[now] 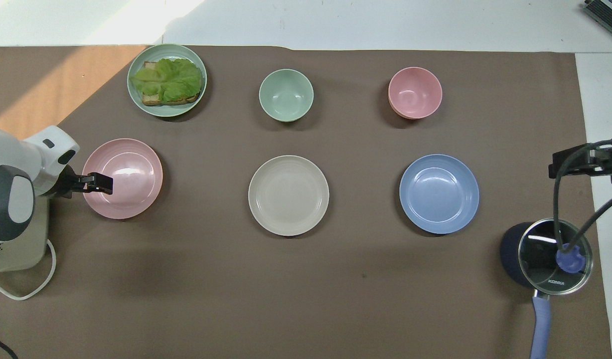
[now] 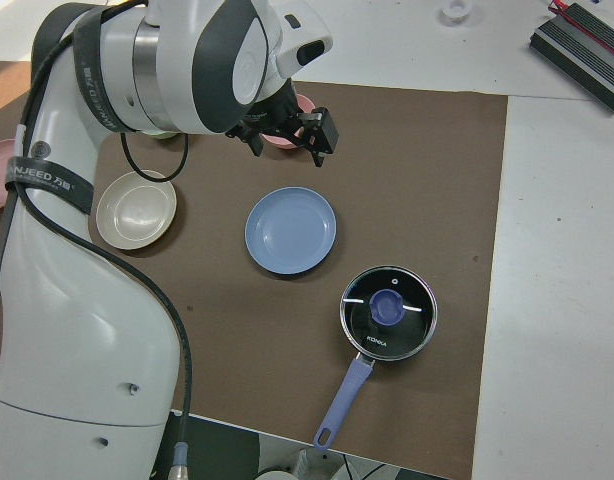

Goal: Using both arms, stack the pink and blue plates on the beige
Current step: 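Reach the left gripper to the pink plate rim and grasp it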

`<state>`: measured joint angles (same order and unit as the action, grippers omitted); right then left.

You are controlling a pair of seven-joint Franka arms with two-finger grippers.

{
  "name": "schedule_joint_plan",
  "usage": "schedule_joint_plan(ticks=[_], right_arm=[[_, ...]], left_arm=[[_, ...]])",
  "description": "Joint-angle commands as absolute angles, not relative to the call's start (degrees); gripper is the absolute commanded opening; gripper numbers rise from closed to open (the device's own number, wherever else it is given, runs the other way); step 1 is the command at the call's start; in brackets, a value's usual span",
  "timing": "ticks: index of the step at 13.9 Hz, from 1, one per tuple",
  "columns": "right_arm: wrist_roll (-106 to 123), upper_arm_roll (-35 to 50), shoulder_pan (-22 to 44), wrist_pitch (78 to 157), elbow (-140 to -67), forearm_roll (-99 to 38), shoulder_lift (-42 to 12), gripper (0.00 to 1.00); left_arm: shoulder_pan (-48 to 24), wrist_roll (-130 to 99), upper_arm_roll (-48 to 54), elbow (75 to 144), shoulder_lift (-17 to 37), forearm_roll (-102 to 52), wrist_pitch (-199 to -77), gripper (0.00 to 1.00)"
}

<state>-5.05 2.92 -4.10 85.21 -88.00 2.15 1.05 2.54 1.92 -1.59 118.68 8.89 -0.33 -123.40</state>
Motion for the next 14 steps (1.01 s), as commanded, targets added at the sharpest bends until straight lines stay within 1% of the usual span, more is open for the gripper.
schedule_joint_plan(ticks=[1, 3, 6, 8, 9, 10, 11, 12, 14], right_arm=[[-5.27, 2.81, -4.57, 85.08, -89.56, 1.49, 2.46, 1.00], [-5.27, 2.81, -5.18, 85.08, -89.56, 1.49, 2.46, 1.00], [-5.45, 2.81, -5.89, 85.08, -89.56, 1.49, 2.46, 1.00], [-5.45, 2.81, -5.89, 85.08, -89.56, 1.49, 2.46, 1.00], [-5.36, 2.81, -5.89, 85.08, -89.56, 1.49, 2.46, 1.00], [-5.45, 2.81, -5.89, 85.08, -89.56, 1.49, 2.46, 1.00], [-5.36, 2.81, -5.89, 85.08, -89.56, 1.49, 2.46, 1.00], [-5.36, 2.81, -5.89, 85.08, -89.56, 1.49, 2.46, 1.00], [-5.27, 2.81, -5.98, 85.08, -89.65, 1.49, 2.55, 1.00]], left_arm=[[4.48, 1.59, -1.32, 118.83, 11.24, -0.97, -127.78, 1.00], [5.62, 0.62, -1.32, 118.83, 11.95, -0.97, -128.23, 1.00], [5.36, -0.09, -1.23, 119.44, 12.83, -0.97, -127.97, 1.00], [5.36, 0.00, -1.23, 119.71, 12.48, -0.97, -126.92, 0.99], [5.36, 0.17, -1.23, 119.79, 12.39, -0.97, -126.04, 0.85], [5.54, 0.61, -1.23, 119.79, 12.31, -0.97, -124.82, 0.68], [5.54, 0.88, -1.23, 119.71, 12.30, -0.97, -123.85, 0.45], [5.28, 0.88, -1.23, 119.71, 12.30, -0.97, -123.49, 0.32], [4.83, 0.53, -1.23, 119.62, 12.30, -0.97, -123.05, 0.17]])
